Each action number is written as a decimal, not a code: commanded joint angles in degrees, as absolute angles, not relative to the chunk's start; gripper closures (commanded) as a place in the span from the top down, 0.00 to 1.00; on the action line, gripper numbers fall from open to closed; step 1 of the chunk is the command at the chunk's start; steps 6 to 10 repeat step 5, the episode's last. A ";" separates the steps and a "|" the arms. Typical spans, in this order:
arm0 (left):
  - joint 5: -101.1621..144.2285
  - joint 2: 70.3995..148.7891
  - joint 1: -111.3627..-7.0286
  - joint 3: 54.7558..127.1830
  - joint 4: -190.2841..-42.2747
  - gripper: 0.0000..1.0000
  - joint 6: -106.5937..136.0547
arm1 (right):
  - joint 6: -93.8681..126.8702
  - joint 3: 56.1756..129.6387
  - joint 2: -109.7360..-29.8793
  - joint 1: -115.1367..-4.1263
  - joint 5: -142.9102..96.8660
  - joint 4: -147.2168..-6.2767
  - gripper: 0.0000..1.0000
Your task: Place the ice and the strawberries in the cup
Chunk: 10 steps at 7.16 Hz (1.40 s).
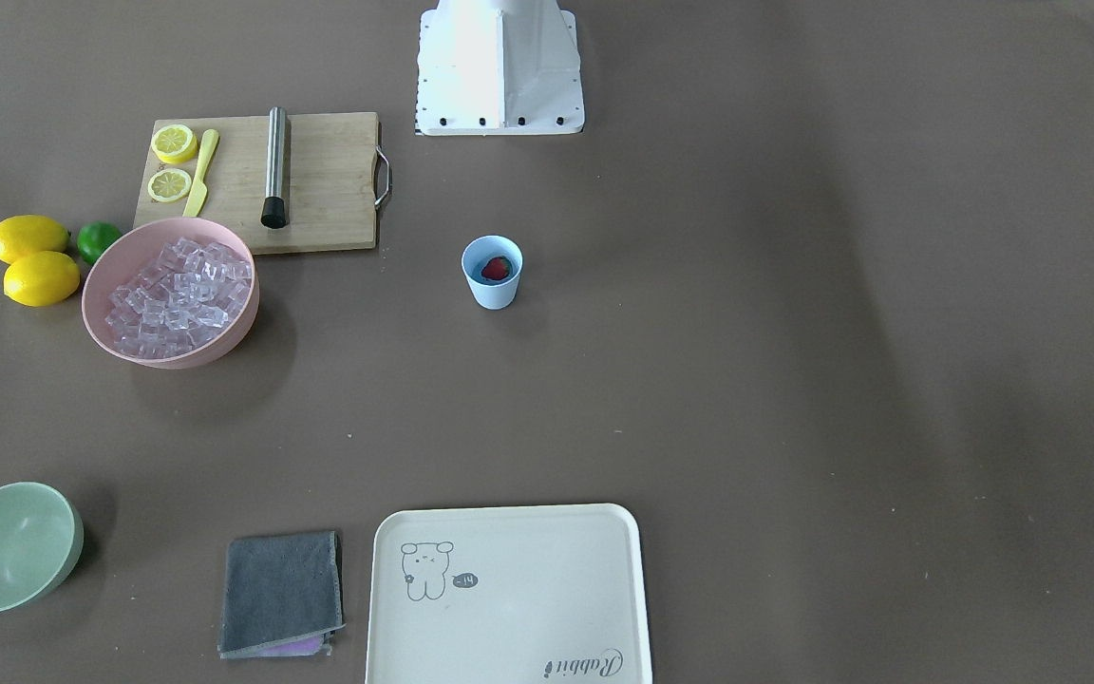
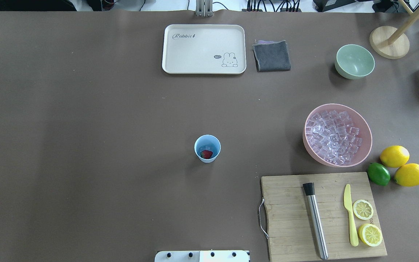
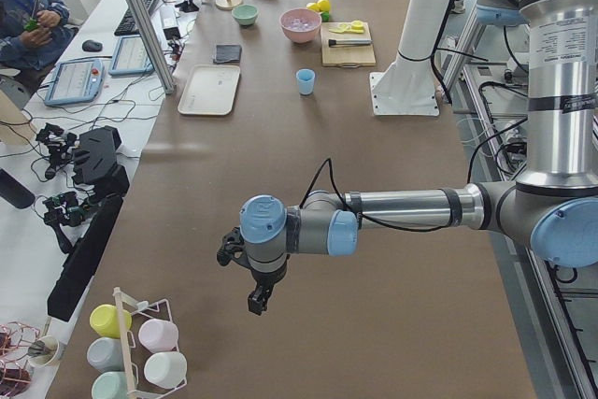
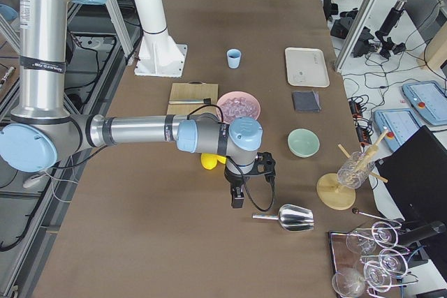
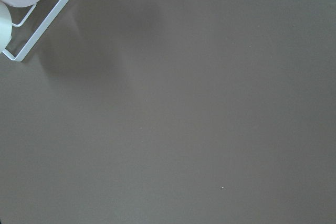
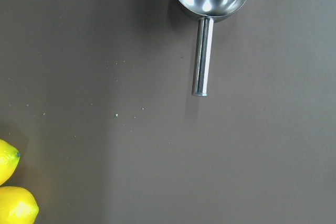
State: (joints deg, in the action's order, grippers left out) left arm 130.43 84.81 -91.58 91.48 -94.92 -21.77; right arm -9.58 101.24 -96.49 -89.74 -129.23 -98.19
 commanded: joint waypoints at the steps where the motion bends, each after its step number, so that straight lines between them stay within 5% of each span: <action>1: 130.43 84.81 -91.58 91.41 -94.92 0.98 -21.71 | -9.67 101.16 -96.50 -89.74 -129.11 -98.17 1.00; 10: 130.43 84.81 -91.58 90.97 -95.01 0.98 -21.80 | -9.67 101.16 -96.42 -89.74 -129.20 -98.17 1.00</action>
